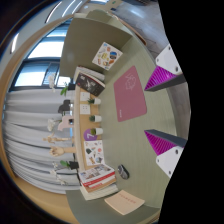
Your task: Arrange mouse
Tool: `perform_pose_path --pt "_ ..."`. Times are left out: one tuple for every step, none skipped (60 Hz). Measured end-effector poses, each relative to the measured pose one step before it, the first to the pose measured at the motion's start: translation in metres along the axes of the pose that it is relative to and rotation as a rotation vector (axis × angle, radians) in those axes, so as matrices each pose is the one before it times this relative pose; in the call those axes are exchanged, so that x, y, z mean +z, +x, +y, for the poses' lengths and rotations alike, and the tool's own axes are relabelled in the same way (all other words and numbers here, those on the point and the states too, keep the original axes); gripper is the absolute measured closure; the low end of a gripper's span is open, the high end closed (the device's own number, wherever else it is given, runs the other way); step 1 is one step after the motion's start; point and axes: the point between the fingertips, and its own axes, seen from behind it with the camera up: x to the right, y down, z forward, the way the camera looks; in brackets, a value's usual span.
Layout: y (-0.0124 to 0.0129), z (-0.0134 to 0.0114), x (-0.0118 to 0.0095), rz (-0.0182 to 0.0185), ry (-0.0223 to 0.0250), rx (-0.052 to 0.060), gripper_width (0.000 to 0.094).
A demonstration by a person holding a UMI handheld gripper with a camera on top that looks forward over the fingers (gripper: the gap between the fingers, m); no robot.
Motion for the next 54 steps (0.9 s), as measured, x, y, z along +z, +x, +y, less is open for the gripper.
perform_pose_path --pt "-0.00920 0.00521 0.00388 -0.00941 -0.00962 -0.0029 0.0173" --pt "-0.00921 0.00377 0.00338 -0.01077 -0.00818 -0.0033 0.0173" --pt "-0.00913 0.00335 0.00365 -0.01133 -0.00748 -0.0032 0.0174" --pt "-0.00895 0.00298 0.00366 -0.01047 -0.00666 -0.0023 0.0174" --pt "-0.00890 0.00279 0.00378 -0.00960 -0.00704 -0.0018 0.0174" --pt "-0.00895 0.00298 0.00376 -0.00965 -0.00793 -0.0022 0.0175" --pt "-0.00935 0.00210 0.00279 -0.01188 -0.01027 -0.0024 0.0175" --pt "-0.01006 0.00293 0.00493 -0.01109 -0.00612 -0.0040 0.0175" --pt "-0.00953 0.00106 0.00307 -0.01325 -0.00893 -0.0058 0.0174" --pt "-0.00988 0.00137 0.00386 -0.01159 -0.00732 -0.0061 0.0173" --pt "-0.00993 0.00069 0.00420 -0.01204 -0.00679 -0.0072 0.0173" --pt "-0.00972 0.00049 0.00415 -0.01208 -0.00547 -0.0069 0.0175" --pt "-0.00965 0.00027 0.00435 -0.01092 -0.00495 -0.0067 0.0171" --pt "-0.00934 -0.00010 0.00483 -0.00946 -0.00448 -0.0061 0.0168" --pt "-0.00931 0.00004 0.00522 -0.00939 -0.00543 -0.0049 0.0165" --pt "-0.00927 0.00014 0.00533 -0.00995 -0.00636 -0.0041 0.0166" --pt "-0.00908 -0.00009 0.00507 -0.01088 -0.00693 -0.0035 0.0163" --pt "-0.00925 -0.00054 0.00535 -0.01036 -0.00635 -0.0033 0.0163" --pt "-0.00853 -0.00073 0.00527 -0.00936 -0.00519 -0.0032 0.0164" --pt "-0.00796 -0.00105 0.00545 -0.00772 -0.00444 -0.0030 0.0164" --pt "-0.00768 -0.00137 0.00556 -0.00614 -0.00381 -0.0031 0.0162" --pt "-0.00767 -0.00164 0.00569 -0.00635 -0.00296 -0.0029 0.0163" --pt "-0.00755 -0.00186 0.00578 -0.00590 -0.00286 -0.0022 0.0163" --pt "-0.00718 -0.00176 0.00568 -0.00578 -0.00329 -0.0023 0.0164" --pt "-0.00710 -0.00166 0.00602 -0.00534 -0.00375 -0.0019 0.0162" --pt "-0.00689 -0.00185 0.00609 -0.00527 -0.00398 -0.0020 0.0163" --pt "-0.00650 -0.00203 0.00620 -0.00482 -0.00328 -0.0022 0.0164" --pt "-0.00643 -0.00224 0.00600 -0.00509 -0.00231 -0.0024 0.0163" --pt "-0.00577 -0.00269 0.00591 -0.00436 -0.00167 -0.0021 0.0161" --pt "-0.00554 -0.00269 0.00603 -0.00426 -0.00103 -0.0017 0.0161" --pt "-0.00525 -0.00264 0.00586 -0.00419 -0.00142 -0.0019 0.0162" --pt "-0.00492 -0.00251 0.00605 -0.00377 -0.00154 -0.0023 0.0161" --pt "-0.00439 -0.00253 0.00620 -0.00196 -0.00151 -0.0021 0.0163" --pt "-0.00377 -0.00262 0.00616 -0.00120 -0.00167 -0.0026 0.0164" --pt "-0.00369 -0.00249 0.00613 -0.00109 -0.00235 -0.0033 0.0163" --pt "-0.00338 -0.00223 0.00599 -0.00063 -0.00252 -0.0031 0.0163" --pt "-0.00286 -0.00217 0.00627 0.00029 -0.00356 -0.0027 0.0162" --pt "-0.00290 -0.00202 0.00595 0.00022 -0.00430 -0.0019 0.0162" --pt "-0.00326 -0.00231 0.00582 -0.00060 -0.00422 -0.0019 0.0162" --pt "-0.00328 -0.00263 0.00540 -0.00190 -0.00279 -0.0035 0.0166" --pt "-0.00309 -0.00293 0.00533 -0.00260 -0.00212 -0.0041 0.0164" --pt "-0.00267 -0.00337 0.00494 -0.00102 -0.00070 -0.0044 0.0166" --pt "-0.00219 -0.00350 0.00484 -0.00013 0.00048 -0.0047 0.0165" --pt "-0.00216 -0.00338 0.00488 0.00032 0.00125 -0.0048 0.0166" --pt "-0.00218 -0.00296 0.00465 0.00112 -0.00010 -0.0044 0.0166" --pt "-0.00204 -0.00275 0.00466 0.00007 -0.00154 -0.0039 0.0166" --pt "-0.00218 -0.00239 0.00437 -0.00079 -0.00247 -0.0034 0.0167" --pt "-0.00243 -0.00236 0.00428 -0.00210 -0.00323 -0.0035 0.0167" --pt "-0.00279 -0.00262 0.00388 -0.00318 -0.00309 -0.0040 0.0166" --pt "-0.00295 -0.00399 0.00341 -0.00505 0.00279 -0.0028 0.0174" --pt "-0.00237 -0.00348 0.00349 -0.00428 0.00176 -0.0016 0.0174" --pt "-0.00160 -0.00278 0.00363 -0.00078 -0.00095 -0.0011 0.0176" --pt "-0.00026 -0.00273 0.00287 0.00026 -0.00004 -0.0001 0.0171" --pt "-0.00015 -0.00394 0.00298 0.00813 0.00242 0.0019 0.0168"
